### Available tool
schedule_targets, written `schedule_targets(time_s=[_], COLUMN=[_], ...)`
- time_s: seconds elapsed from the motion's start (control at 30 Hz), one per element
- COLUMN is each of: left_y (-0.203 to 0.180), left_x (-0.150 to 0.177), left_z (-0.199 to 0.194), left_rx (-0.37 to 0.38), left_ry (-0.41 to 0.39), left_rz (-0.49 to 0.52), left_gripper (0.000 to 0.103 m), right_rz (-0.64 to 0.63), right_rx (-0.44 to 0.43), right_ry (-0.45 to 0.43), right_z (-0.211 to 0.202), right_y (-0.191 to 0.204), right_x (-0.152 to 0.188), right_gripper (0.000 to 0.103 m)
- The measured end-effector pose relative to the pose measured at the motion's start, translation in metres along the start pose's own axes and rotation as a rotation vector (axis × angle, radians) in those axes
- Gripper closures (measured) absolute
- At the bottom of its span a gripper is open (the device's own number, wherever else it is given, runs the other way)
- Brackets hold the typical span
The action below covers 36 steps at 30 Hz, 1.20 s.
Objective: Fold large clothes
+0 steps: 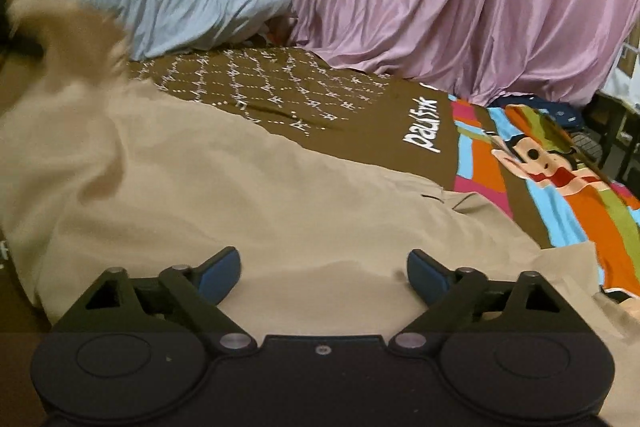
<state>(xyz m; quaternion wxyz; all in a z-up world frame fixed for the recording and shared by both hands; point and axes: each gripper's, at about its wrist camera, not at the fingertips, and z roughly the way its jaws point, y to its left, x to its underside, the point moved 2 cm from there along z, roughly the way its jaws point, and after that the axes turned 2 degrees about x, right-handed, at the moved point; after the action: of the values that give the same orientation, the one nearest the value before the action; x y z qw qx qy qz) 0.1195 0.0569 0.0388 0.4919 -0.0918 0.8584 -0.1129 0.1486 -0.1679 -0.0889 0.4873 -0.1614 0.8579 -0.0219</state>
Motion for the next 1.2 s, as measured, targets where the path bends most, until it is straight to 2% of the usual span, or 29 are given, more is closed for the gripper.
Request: schedule_targets(time_s=[0.13,0.27,0.4,0.5,0.6,0.67,0.73,0.77,0.83,0.93,0.97,1.0,1.03,1.17,1.2], left_y=[-0.062,-0.100,-0.108,-0.110,-0.127,-0.141,-0.158,-0.165,-0.181,-0.209,-0.218,-0.227,-0.236,-0.263,-0.269], left_x=[-0.016,-0.018,-0.011,-0.012,-0.015,-0.015,-0.014,-0.013,-0.008,0.003,0.008,0.013,0.018,0.037,0.042], left_z=[0.003,0.013,0.012,0.004,0.000,0.000,0.002,0.003,0.008,0.015,0.017,0.019,0.020,0.024,0.025], left_rx=[0.020,0.011,0.004,0.044,0.082,0.098,0.122,0.132,0.156,0.192,0.202,0.210,0.218,0.245,0.256], left_ry=[0.035,0.071,0.085,0.060,0.052,0.047,0.057,0.062,0.077,0.096,0.101,0.105,0.111,0.135,0.144], left_rz=[0.161,0.231,0.208,0.196,0.222,0.248,0.263,0.269,0.288,0.339,0.360,0.382,0.405,0.473,0.484], left_gripper=[0.099,0.099,0.100,0.100,0.101,0.101,0.101,0.101,0.101,0.101,0.101,0.101,0.101,0.101,0.101], right_rz=[0.034,0.147,0.250,0.312,0.376,0.451,0.586,0.663,0.800,0.907,0.944,0.986,1.040,1.275,1.329], right_rx=[-0.074,-0.132,-0.179,-0.207,-0.230,-0.252,-0.272,-0.272,-0.264,-0.291,-0.315,-0.346,-0.389,-0.664,-0.713], right_ry=[-0.012,0.002,0.026,0.045,0.055,0.051,0.062,0.080,0.082,0.033,0.016,0.002,-0.017,-0.083,-0.093], right_z=[-0.001,-0.003,-0.005,-0.002,0.001,0.001,-0.002,-0.005,-0.022,-0.049,-0.057,-0.064,-0.069,-0.074,-0.071], right_y=[-0.005,-0.023,-0.040,-0.045,-0.051,-0.061,-0.080,-0.094,-0.128,-0.174,-0.189,-0.203,-0.215,-0.242,-0.245], right_x=[0.001,-0.001,-0.002,0.003,0.006,0.009,0.012,0.012,0.012,0.011,0.013,0.016,0.022,0.043,0.046], right_gripper=[0.046,0.049,0.050,0.051,0.052,0.058,0.078,0.080,0.077,0.075,0.072,0.062,0.054,0.042,0.034])
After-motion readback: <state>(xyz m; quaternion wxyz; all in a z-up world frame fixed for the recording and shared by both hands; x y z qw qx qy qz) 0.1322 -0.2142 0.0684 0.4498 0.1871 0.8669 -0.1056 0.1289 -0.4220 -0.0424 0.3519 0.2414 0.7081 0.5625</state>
